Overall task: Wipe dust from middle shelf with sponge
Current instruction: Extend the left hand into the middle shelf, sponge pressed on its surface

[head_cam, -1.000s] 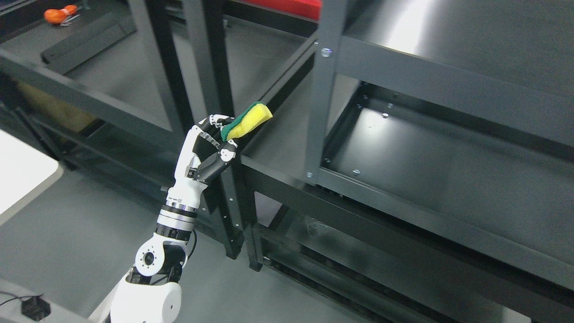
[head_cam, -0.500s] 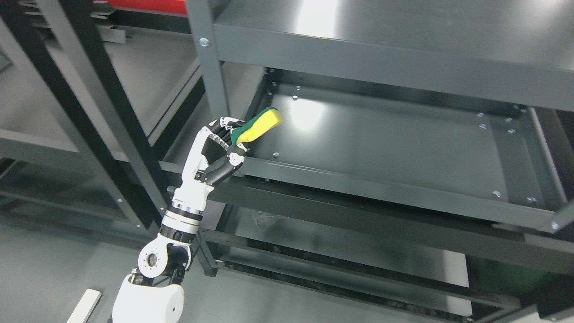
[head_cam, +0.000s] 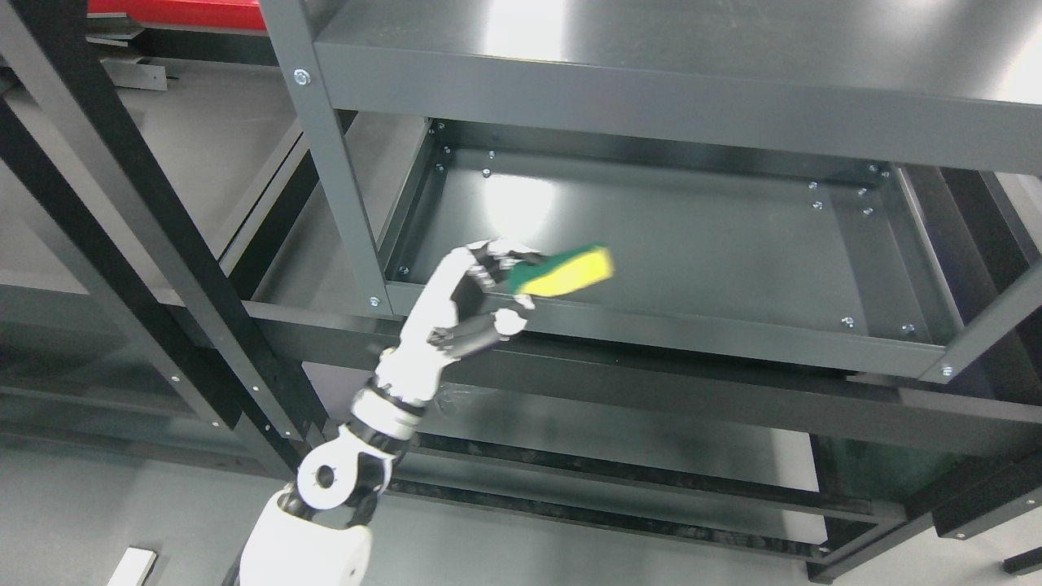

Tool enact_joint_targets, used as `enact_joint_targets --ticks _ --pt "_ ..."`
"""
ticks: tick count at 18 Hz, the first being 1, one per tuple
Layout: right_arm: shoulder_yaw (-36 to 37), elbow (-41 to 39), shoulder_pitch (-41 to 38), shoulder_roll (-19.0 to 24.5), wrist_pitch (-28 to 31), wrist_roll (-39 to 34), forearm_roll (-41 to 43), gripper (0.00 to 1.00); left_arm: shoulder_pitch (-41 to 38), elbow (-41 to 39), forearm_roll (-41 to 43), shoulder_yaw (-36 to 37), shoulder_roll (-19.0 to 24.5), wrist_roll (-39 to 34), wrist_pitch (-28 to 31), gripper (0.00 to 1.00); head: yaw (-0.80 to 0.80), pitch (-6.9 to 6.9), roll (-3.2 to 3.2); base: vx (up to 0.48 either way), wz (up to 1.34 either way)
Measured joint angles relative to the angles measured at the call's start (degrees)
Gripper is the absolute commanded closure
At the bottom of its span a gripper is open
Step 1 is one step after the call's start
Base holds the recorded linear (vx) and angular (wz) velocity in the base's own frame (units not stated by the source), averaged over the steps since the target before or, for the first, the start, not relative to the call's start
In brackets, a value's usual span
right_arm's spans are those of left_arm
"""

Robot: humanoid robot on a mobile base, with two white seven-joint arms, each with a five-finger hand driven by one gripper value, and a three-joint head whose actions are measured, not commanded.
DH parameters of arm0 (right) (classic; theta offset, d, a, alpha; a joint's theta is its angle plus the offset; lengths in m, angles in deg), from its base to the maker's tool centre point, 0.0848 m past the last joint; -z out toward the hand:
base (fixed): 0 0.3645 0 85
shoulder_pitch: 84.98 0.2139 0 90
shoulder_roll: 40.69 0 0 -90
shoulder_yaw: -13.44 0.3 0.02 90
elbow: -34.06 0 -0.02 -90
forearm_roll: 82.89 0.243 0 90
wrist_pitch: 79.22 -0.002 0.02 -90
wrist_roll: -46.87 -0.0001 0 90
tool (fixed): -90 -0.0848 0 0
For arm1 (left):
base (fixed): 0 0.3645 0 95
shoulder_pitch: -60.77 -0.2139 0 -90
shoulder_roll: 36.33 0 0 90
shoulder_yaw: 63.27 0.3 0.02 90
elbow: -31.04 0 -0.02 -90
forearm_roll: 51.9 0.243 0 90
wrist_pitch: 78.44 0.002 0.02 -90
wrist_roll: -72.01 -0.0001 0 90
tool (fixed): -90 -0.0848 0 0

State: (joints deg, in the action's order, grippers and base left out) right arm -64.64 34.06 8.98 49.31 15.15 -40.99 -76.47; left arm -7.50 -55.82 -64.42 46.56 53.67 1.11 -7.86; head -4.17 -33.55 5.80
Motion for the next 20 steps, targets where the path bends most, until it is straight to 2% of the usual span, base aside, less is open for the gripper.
enact_joint_targets --ticks 8,11,15,20 --pt "0.01 0.0 0.0 0.0 0.0 0.0 0.0 0.0 16.32 -0.72 14.99 16.65 0.0 1.49 -0.64 0.95 0.0 0.01 0.0 0.003 0.01" --pt "0.01 0.0 -0.01 0.0 0.0 0.0 0.0 0.0 22.02 -0.88 20.69 20.82 0.0 1.65 -0.68 0.96 0.0 0.01 0.0 -0.014 -0.12" --pt "0.01 0.0 -0.02 0.0 0.0 0.0 0.0 0.0 31.17 -0.9 28.18 24.21 0.0 -0.9 0.03 0.96 0.0 0.01 0.0 -0.021 -0.14" --pt "0.01 0.0 -0.01 0.0 0.0 0.0 0.0 0.0 41.98 0.59 34.86 23.93 0.0 -2.21 1.87 0.96 0.0 0.01 0.0 -0.003 -0.01"
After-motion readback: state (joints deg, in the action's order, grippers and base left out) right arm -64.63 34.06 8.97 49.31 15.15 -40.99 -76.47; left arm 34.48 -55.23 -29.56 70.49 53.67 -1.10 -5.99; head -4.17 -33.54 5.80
